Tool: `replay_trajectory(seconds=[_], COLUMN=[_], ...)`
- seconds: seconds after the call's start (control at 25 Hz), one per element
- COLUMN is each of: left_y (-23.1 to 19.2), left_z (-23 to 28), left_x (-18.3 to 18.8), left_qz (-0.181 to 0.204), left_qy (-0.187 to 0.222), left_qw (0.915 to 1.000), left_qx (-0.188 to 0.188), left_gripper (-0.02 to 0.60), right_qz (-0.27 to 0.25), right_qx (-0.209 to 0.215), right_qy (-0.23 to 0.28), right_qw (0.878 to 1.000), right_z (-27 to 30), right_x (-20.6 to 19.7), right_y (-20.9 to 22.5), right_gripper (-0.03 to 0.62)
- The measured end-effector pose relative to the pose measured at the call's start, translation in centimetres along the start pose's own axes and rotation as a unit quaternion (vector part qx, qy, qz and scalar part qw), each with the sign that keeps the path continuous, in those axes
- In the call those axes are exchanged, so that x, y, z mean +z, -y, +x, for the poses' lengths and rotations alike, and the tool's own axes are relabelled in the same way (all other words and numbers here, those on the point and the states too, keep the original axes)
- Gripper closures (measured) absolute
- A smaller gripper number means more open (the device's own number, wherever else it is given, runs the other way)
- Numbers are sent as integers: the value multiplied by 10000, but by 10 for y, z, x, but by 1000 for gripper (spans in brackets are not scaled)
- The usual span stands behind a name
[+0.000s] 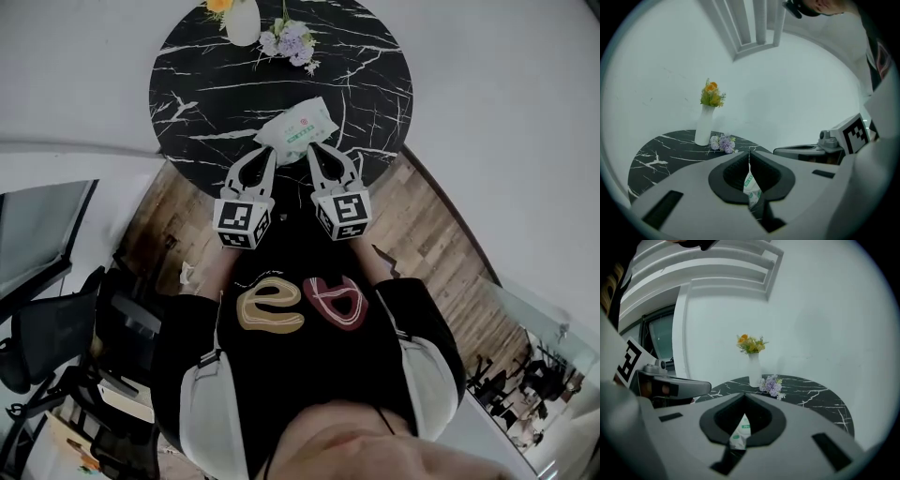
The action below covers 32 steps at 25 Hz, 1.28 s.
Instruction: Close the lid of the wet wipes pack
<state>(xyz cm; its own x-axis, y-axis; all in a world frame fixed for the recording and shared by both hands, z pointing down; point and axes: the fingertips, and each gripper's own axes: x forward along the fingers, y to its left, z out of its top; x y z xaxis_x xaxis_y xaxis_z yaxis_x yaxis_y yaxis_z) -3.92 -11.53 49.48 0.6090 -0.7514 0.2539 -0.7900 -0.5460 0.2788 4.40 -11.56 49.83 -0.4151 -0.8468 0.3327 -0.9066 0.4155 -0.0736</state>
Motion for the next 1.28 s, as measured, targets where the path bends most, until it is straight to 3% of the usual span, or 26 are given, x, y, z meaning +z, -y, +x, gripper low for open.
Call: replay_trajectory(seconds=[0.52, 0.84, 1.16, 1.28], left_y=[14, 9, 22, 24], left_z=[-13, -23, -23, -23], left_x=[9, 19, 30, 34], left_qz=[320, 429, 1106, 1117], left_qy=[188, 344, 460, 618], left_qw=[9988, 9981, 9914, 9900], left_qx=[-305, -267, -532, -597], left_gripper=[560, 560, 560, 560], right_qz=[-303, -394, -515, -542], right_qx=[-83, -102, -34, -68], right_qy=[189, 237, 481, 515], right_qw=[9993, 9989, 9975, 9972], right_z=[-8, -9, -9, -11], right_x=[10, 14, 25, 27], right_y=[-18, -28, -32, -32], right_gripper=[583, 583, 583, 585])
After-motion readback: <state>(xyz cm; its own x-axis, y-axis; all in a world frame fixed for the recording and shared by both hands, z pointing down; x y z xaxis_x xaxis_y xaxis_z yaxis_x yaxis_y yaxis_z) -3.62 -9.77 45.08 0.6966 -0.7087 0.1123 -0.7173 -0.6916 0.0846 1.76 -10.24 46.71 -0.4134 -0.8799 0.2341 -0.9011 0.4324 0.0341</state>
